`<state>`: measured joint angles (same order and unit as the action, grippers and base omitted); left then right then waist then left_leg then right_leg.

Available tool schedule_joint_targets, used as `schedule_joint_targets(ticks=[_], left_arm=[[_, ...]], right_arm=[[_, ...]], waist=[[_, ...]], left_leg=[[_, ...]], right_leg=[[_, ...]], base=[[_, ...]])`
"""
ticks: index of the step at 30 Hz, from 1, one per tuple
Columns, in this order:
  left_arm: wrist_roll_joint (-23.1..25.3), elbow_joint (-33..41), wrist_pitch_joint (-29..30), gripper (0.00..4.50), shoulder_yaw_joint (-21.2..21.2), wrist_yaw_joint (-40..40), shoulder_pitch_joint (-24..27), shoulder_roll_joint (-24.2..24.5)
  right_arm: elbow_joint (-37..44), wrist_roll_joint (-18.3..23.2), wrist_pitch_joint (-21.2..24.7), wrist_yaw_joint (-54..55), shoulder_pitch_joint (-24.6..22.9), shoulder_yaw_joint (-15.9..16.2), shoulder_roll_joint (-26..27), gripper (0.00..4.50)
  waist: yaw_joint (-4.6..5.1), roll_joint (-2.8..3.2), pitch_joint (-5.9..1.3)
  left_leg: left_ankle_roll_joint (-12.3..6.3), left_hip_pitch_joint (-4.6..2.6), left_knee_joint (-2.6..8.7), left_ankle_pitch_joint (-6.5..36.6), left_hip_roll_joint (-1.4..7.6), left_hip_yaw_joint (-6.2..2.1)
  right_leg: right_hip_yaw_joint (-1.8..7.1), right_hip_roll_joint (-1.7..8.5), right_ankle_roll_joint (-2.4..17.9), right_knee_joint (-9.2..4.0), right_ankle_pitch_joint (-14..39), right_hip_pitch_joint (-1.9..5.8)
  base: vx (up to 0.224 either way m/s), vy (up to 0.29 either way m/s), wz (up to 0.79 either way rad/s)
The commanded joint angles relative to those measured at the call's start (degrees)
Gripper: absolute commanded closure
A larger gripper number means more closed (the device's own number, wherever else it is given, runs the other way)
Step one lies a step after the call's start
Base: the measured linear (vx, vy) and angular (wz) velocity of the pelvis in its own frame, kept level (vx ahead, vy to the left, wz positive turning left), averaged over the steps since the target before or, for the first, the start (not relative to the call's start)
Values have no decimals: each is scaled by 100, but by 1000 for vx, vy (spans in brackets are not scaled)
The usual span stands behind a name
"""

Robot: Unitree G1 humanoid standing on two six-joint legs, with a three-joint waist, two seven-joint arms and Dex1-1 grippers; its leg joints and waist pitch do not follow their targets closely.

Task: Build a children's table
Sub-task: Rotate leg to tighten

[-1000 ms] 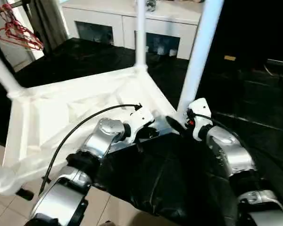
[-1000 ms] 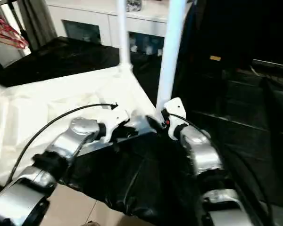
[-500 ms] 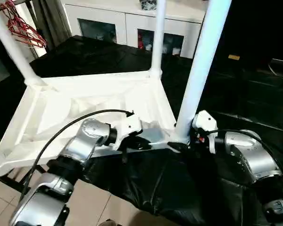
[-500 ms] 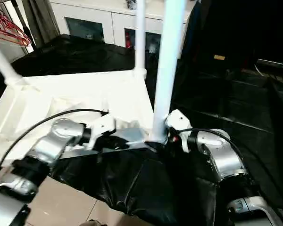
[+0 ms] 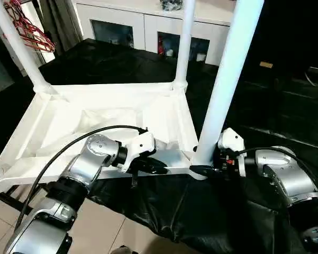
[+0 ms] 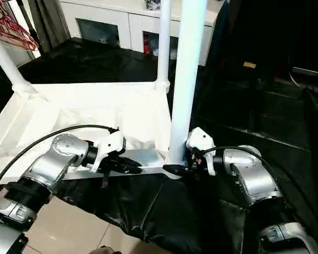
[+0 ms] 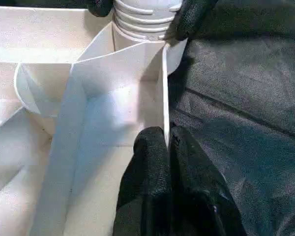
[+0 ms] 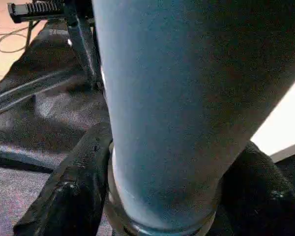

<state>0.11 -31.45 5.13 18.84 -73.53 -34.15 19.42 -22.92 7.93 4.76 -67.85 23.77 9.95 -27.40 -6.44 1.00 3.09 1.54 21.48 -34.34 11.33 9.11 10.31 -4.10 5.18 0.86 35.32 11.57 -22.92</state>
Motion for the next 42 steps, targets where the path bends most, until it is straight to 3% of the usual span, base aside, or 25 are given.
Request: schedule_joint_targets(ticks=[1, 5, 7, 8, 10, 12, 13, 18, 19, 21, 27, 32, 34, 42], left_arm=[[-113, 125, -82, 450, -19, 53, -71, -129], [115, -363, -12, 450, -194, 1103, -330, -488], [205, -675, 141, 450, -295, 1737, -529, -772], [286, -866, 219, 450, -323, 2154, -649, -970], [340, -1028, 314, 450, -358, 2543, -756, -1167], [350, -1099, 362, 450, -379, 2710, -804, -1268], [376, -1238, 424, 450, -409, 3033, -900, -1472], [404, -1415, 322, 450, -396, 3205, -1011, -1752], [406, -1421, 313, 450, -392, 3202, -1014, -1763], [425, -1376, 238, 450, -329, 3080, -985, -1783], [301, -1031, 60, 450, -226, 2404, -754, -1555], [156, -623, -82, 450, -140, 1610, -473, -1201], [99, -469, -120, 450, -109, 1276, -382, -1011], [-15, -71, -199, 450, -66, 446, -175, -472]], right_arm=[[136, 13, 19, 86, -99, 31, 24, 179], [-114, -157, 122, 883, -88, -99, 336, 180], [-459, -434, 89, 1804, 1, -198, 638, 180], [-654, -468, 270, 2434, 71, -329, 927, 180], [-788, -466, 426, 2954, 120, -436, 1205, 180], [-856, -467, 482, 3198, 143, -474, 1350, 180], [-1010, -487, 495, 3695, 212, -526, 1666, 180], [-1206, -523, 356, 4210, 376, -581, 2194, 180], [-1213, -517, 343, 4219, 387, -589, 2219, 125], [-1200, -446, 372, 4257, 469, -640, 2354, 111], [-985, -500, 272, 3758, 451, -495, 2022, 59], [-622, -484, -21, 2550, 256, -270, 1363, 59], [-423, -385, -103, 1932, 142, -193, 1057, 59], [-98, -120, -147, 686, -8, -55, 419, 59]], waist=[[-11, -62, -396], [10, -60, -378], [36, -51, -370], [41, -31, -378], [63, -47, -374], [77, -50, -374], [81, -42, -377], [102, -36, -371], [114, -25, -368], [132, -31, -363], [132, -44, -381], [121, -51, -399], [107, -46, -382], [89, -28, -374]], left_leg=[[-669, -62, 356, 487, 442, -128], [-573, -76, 372, 631, 427, -129], [-337, -103, 391, 817, 406, -129], [-260, -95, 407, 878, 407, -147], [-174, -98, 427, 938, 407, -154], [-168, -105, 429, 973, 404, -153], [-202, -98, 426, 922, 398, -148], [-215, -98, 438, 948, 383, -146], [-211, -98, 445, 1004, 388, -148], [-208, -98, 461, 1080, 398, -156], [-338, -78, 441, 877, 402, -149], [-594, -44, 393, 577, 395, -136], [-647, -51, 398, 686, 404, -125], [-564, -59, 415, 883, 445, -126]], right_leg=[[286, 437, 1684, -318, 57, 326], [290, 430, 1641, -367, 307, 312], [292, 433, 1575, -416, 682, 292], [293, 445, 1527, -416, 808, 307], [294, 440, 1435, -436, 892, 312], [296, 438, 1408, -443, 859, 312], [301, 431, 1403, -438, 746, 313], [296, 439, 1350, -463, 802, 322], [300, 449, 1341, -472, 863, 314], [299, 446, 1319, -478, 941, 319], [299, 454, 1357, -441, 602, 341], [293, 454, 1450, -391, 184, 367], [289, 447, 1486, -414, 343, 347], [287, 431, 1522, -407, 587, 317]], base=[[0, 0, 0], [0, 0, 0], [0, 0, 0], [0, 0, 0], [0, 0, 0], [0, 0, 0], [0, 0, 0], [0, 0, 0], [0, 0, 0], [0, 0, 0], [0, 0, 0], [0, 0, 0], [0, 0, 0], [0, 0, 0]])
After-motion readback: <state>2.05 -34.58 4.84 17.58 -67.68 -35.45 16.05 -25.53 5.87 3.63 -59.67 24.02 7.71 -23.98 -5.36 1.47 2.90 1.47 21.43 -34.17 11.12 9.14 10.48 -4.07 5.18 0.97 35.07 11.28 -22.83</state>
